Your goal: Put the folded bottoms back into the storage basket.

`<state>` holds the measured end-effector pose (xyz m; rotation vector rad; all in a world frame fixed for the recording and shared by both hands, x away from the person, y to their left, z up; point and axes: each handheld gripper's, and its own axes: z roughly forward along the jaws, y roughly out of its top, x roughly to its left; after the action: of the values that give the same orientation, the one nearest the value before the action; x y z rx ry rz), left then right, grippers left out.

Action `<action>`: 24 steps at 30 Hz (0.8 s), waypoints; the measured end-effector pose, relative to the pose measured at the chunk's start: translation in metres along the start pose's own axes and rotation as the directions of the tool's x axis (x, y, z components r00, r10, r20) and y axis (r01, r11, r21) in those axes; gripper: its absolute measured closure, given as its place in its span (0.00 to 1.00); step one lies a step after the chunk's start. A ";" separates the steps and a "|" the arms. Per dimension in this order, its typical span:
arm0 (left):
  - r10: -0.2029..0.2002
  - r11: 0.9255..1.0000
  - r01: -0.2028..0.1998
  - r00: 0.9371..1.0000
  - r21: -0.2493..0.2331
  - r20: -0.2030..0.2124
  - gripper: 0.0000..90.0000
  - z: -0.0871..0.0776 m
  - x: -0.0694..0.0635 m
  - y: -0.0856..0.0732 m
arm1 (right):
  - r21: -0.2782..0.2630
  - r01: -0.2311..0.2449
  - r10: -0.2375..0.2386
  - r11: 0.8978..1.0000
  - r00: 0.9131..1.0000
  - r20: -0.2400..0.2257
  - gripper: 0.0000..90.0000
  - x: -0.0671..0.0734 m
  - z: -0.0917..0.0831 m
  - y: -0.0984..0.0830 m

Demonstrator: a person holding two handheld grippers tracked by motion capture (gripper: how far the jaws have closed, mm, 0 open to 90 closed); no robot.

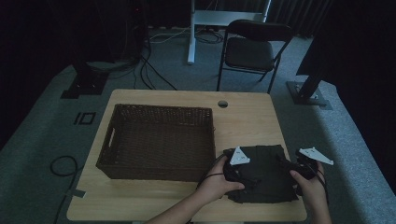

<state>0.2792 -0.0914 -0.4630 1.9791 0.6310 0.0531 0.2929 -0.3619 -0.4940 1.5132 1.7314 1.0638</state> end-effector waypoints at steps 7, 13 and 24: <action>-0.046 0.999 0.046 0.997 -0.003 -0.055 0.21 0.017 -0.004 -0.013 | 0.030 0.002 -0.001 1.000 1.000 -0.021 0.15 -0.004 0.011 -0.010; -0.051 0.997 0.058 0.988 0.049 -0.148 0.21 0.027 -0.005 -0.027 | 0.067 0.010 -0.009 0.998 1.000 -0.016 0.15 -0.003 0.020 -0.017; -0.042 0.999 0.043 0.972 0.000 -0.231 0.21 0.031 -0.007 -0.046 | 0.123 0.007 -0.003 0.992 0.999 -0.038 0.15 -0.005 0.029 -0.029</action>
<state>0.2641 -0.1036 -0.5152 1.9790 0.8233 0.2593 0.3034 -0.3629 -0.5338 1.5715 1.8564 1.0054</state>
